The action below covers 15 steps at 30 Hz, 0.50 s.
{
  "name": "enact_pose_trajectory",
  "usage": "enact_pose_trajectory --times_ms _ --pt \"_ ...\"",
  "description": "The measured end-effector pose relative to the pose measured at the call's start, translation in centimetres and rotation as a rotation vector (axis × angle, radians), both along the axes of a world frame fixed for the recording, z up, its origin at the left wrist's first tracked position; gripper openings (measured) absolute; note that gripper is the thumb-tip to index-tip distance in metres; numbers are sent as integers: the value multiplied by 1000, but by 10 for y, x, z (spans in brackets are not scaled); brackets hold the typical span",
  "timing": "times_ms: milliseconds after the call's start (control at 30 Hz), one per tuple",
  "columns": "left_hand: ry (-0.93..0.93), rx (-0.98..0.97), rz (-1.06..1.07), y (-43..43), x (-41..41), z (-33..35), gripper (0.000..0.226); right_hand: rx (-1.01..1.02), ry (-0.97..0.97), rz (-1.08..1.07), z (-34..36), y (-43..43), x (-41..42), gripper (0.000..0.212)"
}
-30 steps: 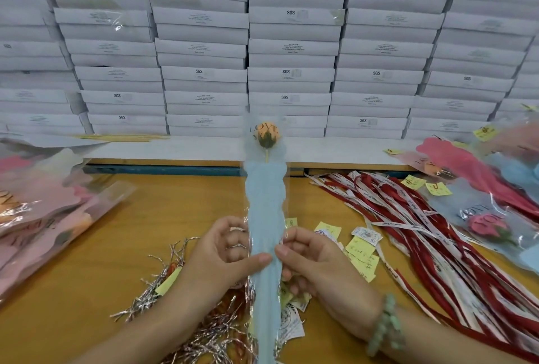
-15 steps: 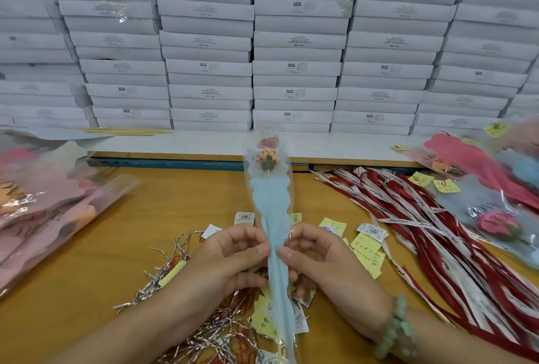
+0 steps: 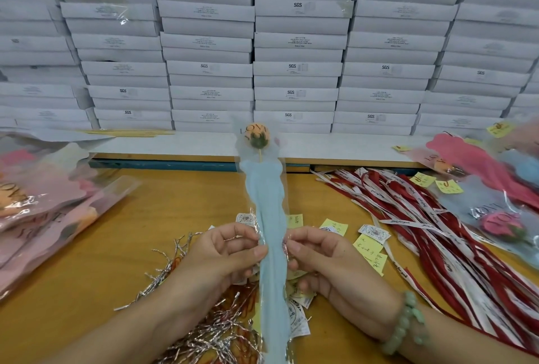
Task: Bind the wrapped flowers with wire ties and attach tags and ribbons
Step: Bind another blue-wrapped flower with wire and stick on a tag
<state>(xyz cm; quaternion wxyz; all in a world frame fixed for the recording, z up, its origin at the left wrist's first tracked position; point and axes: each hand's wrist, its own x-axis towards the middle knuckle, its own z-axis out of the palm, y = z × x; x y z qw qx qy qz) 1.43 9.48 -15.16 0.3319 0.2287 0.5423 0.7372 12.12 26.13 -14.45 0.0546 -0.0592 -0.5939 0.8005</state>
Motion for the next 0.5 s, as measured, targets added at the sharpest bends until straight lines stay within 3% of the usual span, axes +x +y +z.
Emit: enact_pose_trajectory --times_ms 133,300,500 --pt "-10 -16 -17 1 0 -1 44 -71 -44 77 1 -1 -1 38" --pt "-8 -20 -26 1 3 3 49 -58 -30 132 4 -2 3 11" --pt "-1 -27 -19 1 5 4 41 107 8 99 8 -3 4 21"
